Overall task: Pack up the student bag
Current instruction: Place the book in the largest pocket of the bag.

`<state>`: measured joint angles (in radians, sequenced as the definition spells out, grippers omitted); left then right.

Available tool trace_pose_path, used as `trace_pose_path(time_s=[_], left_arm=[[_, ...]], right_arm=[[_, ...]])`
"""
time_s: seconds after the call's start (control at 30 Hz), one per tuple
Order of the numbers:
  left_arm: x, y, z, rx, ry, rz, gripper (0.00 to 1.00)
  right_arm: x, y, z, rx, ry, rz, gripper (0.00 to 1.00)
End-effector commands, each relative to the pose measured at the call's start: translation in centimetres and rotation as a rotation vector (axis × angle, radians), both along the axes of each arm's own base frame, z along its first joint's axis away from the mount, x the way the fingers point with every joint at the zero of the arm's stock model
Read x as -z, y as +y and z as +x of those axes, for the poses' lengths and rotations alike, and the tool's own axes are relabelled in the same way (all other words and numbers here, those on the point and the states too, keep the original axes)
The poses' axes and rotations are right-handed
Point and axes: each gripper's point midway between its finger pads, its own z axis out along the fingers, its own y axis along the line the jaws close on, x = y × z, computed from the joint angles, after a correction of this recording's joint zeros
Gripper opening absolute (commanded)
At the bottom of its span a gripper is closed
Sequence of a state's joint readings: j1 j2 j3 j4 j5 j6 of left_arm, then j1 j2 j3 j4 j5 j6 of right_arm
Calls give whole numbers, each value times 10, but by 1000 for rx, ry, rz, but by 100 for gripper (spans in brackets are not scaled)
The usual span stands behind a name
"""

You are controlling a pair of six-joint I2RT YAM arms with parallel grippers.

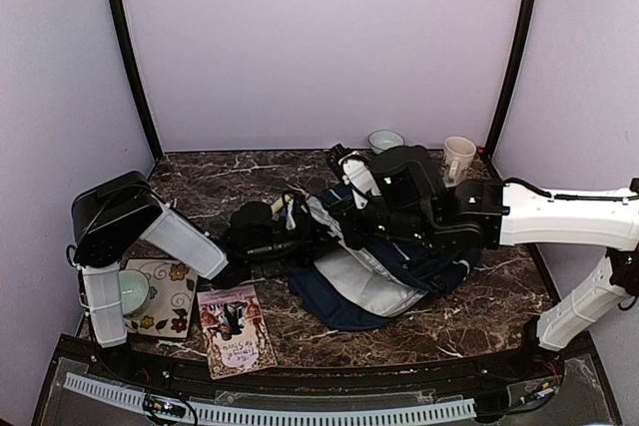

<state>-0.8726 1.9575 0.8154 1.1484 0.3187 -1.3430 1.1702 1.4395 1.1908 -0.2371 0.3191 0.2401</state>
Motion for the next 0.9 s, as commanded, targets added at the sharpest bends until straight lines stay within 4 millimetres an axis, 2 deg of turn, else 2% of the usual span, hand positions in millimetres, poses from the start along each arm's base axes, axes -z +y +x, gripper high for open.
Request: trace_pose_path(time_s=[0.0,0.07,0.17,0.27,0.37,0.47,0.63,0.87], left_arm=[[8,-3,27,-82,-59,123,0],[17,-8,29,-65,-55,174,2],[26,-7,24,-41,-58,221,12],[29,3,17,-48,-79,272,33],[28,13,5,-47,-111,319,44],[20,24,-18,-47,-158,350,55],[9,55,-45,-117,-263,534,68],[-1,119,-74,-227,-378,904,84]], right_arm=[[-64,-2,-3,15,-99,198,0],[-59,-7,-1,39,-99,185,0],[-51,-14,2,74,-100,168,0],[-38,-20,5,109,-93,146,0],[-29,-26,8,143,-91,127,0],[-17,-29,10,163,-80,101,0],[9,-31,14,194,-51,61,0],[55,-22,5,155,38,12,0]])
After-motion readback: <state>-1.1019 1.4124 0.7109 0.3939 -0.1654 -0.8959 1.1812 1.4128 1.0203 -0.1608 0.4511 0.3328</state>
